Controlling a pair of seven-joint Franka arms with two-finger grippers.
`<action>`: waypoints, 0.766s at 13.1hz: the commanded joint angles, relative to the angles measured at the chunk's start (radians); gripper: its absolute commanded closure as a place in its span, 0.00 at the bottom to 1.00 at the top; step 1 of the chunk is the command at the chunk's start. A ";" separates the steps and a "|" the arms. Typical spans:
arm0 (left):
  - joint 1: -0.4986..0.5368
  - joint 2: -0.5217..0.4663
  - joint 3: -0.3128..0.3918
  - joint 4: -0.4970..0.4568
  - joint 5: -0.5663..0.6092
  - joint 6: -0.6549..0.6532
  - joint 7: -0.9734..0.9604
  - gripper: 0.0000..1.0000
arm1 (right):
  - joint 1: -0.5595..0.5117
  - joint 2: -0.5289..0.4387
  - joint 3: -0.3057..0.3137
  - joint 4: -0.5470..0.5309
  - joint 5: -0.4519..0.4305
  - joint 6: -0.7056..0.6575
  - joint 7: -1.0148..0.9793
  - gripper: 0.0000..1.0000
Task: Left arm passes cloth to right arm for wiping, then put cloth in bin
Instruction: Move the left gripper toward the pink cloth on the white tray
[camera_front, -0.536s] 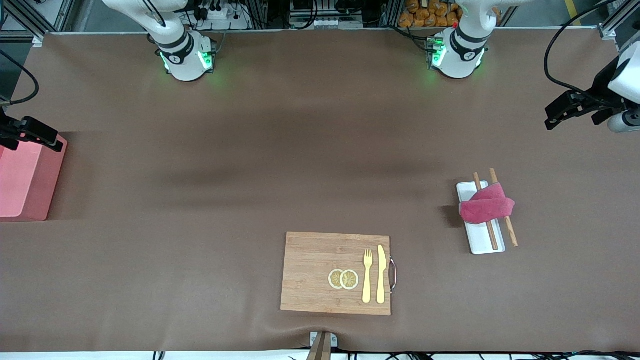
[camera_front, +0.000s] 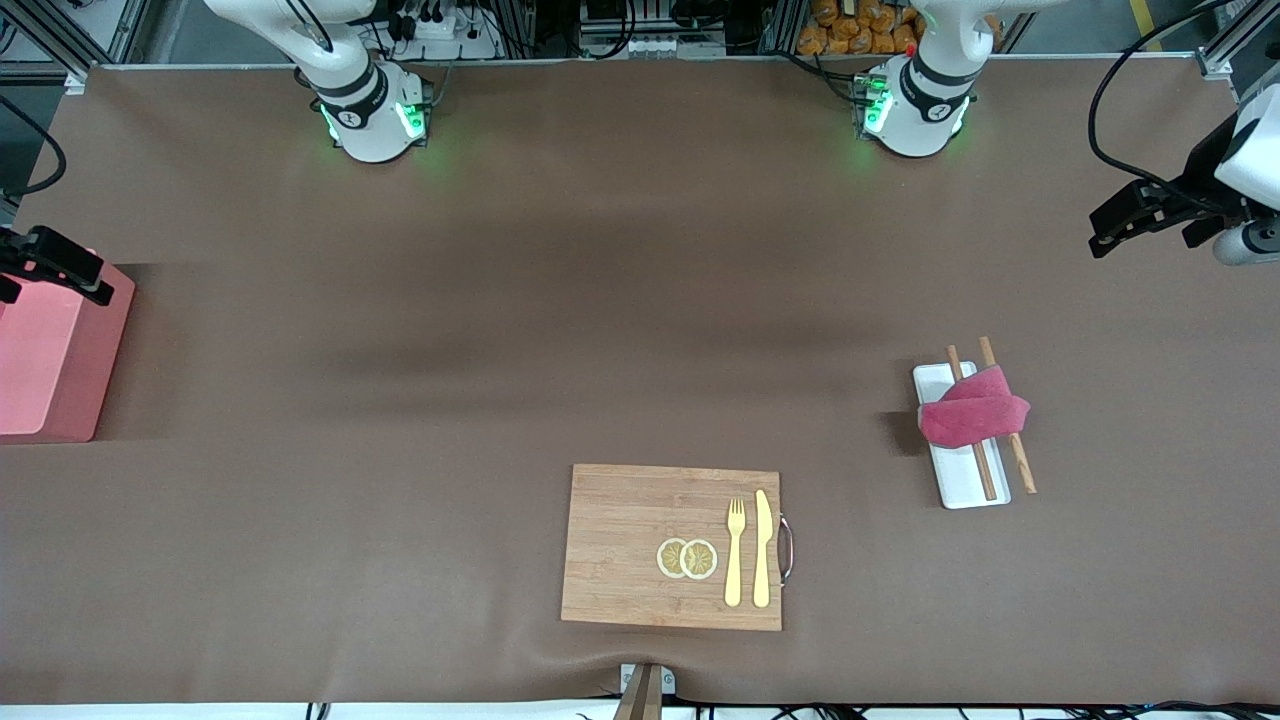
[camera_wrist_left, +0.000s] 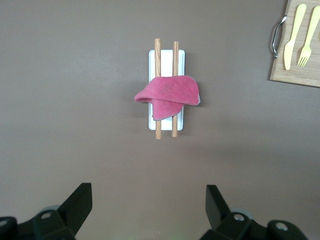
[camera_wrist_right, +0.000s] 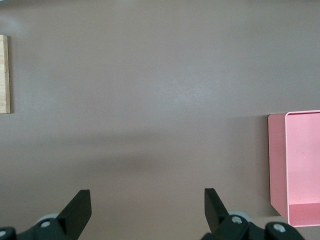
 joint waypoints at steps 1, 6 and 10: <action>0.010 0.022 -0.002 0.026 -0.018 -0.025 0.020 0.00 | 0.006 0.000 -0.010 0.001 0.002 -0.005 -0.005 0.00; 0.030 0.041 0.000 -0.084 -0.018 0.074 0.021 0.00 | 0.005 0.003 -0.009 -0.001 0.001 -0.014 -0.007 0.00; 0.049 0.072 -0.002 -0.276 -0.018 0.354 0.026 0.00 | 0.008 0.006 -0.010 -0.001 0.001 -0.014 -0.005 0.00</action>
